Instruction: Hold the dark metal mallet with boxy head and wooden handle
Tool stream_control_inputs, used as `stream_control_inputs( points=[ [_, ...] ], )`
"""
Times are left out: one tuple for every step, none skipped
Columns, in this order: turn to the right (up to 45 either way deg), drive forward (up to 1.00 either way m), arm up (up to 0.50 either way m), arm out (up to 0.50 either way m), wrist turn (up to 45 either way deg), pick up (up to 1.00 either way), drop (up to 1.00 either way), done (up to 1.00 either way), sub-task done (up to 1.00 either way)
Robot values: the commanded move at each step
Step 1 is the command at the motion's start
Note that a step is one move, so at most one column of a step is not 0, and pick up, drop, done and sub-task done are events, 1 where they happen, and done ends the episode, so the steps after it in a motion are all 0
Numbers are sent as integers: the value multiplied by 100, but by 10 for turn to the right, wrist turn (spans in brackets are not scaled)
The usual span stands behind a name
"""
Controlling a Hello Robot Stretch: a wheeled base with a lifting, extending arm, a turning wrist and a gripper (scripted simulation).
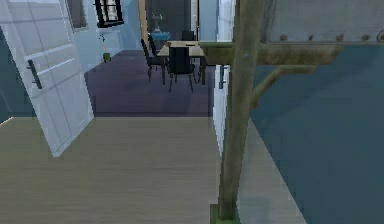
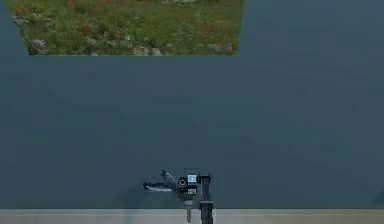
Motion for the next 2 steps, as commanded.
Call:
stream_control_inputs(
  points=[
    [0,0,0,0,450,0,0,0,0],
    [0,0,-30,0,0,0,0,0,0]
  ],
)
